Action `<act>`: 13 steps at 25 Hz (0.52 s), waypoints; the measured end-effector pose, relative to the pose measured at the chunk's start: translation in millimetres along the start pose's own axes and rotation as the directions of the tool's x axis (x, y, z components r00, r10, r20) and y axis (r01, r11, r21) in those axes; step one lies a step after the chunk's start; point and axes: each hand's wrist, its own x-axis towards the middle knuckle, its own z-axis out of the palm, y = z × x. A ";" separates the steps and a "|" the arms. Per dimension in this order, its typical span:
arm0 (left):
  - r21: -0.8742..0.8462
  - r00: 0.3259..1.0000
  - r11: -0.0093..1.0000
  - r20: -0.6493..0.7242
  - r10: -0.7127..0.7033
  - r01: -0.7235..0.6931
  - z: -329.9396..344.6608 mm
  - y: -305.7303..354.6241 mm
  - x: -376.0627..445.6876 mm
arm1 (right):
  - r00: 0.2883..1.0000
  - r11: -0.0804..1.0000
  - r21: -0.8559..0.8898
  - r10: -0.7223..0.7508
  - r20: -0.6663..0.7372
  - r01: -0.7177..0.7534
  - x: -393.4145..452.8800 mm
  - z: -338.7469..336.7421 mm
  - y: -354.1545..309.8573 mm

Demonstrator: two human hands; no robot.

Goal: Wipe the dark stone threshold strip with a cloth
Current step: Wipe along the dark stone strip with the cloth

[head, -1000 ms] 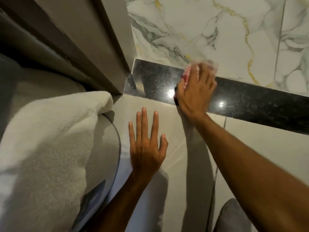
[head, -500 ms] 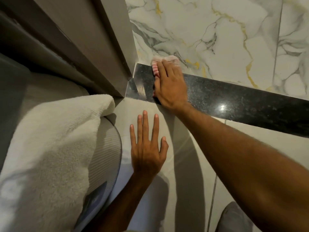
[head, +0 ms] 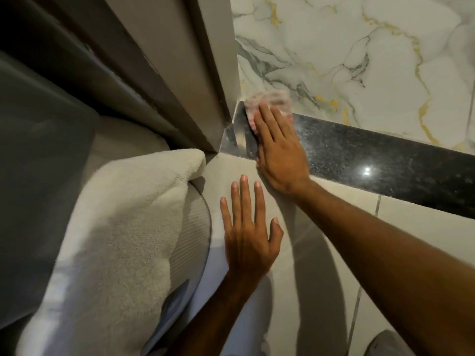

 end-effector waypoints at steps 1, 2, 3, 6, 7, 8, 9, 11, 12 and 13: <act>-0.011 1.000 1.000 0.001 -0.010 0.010 -1.0 1.0 0.3 | 0.998 0.998 -0.017 -0.058 0.007 0.058 -19.5 1.9 8.0; -0.018 1.000 1.000 0.006 -0.026 0.026 -1.6 1.7 0.9 | 0.992 0.991 -0.030 -0.126 0.028 0.127 -36.3 5.5 17.1; -0.020 0.999 0.999 0.012 -0.039 0.039 -1.5 2.6 1.6 | 0.984 0.984 -0.046 -0.173 0.039 0.175 -44.0 9.2 25.2; -0.006 0.999 1.000 0.029 -0.028 0.029 -0.7 2.3 2.4 | 0.996 0.999 -0.005 0.046 -0.077 -0.047 -13.4 14.3 6.2; -0.014 0.999 0.999 0.029 -0.029 0.030 0.1 2.5 2.9 | 0.984 0.988 0.020 0.153 -0.092 -0.152 0.9 15.8 -8.8; -0.042 0.999 0.998 0.020 -0.039 0.040 0.0 2.7 3.2 | 0.980 0.983 0.029 0.184 -0.075 -0.182 9.7 17.4 -22.0; -0.081 0.999 0.995 0.010 -0.050 0.050 -1.7 2.6 3.2 | 0.988 0.988 0.024 0.151 -0.039 -0.150 9.3 19.4 -31.1; -0.097 0.998 0.994 0.011 -0.054 0.055 -7.2 3.0 1.9 | 0.999 0.999 0.026 -0.028 0.047 0.027 -10.1 21.3 -27.0; -0.070 0.999 0.997 0.030 -0.039 0.041 -10.2 4.7 1.8 | 0.991 0.994 0.037 -0.110 0.082 0.107 -20.3 17.8 -12.2; -0.044 0.999 0.999 0.048 -0.022 0.024 -12.6 6.1 2.2 | 0.981 0.985 0.041 -0.170 0.092 0.167 -24.1 11.4 6.1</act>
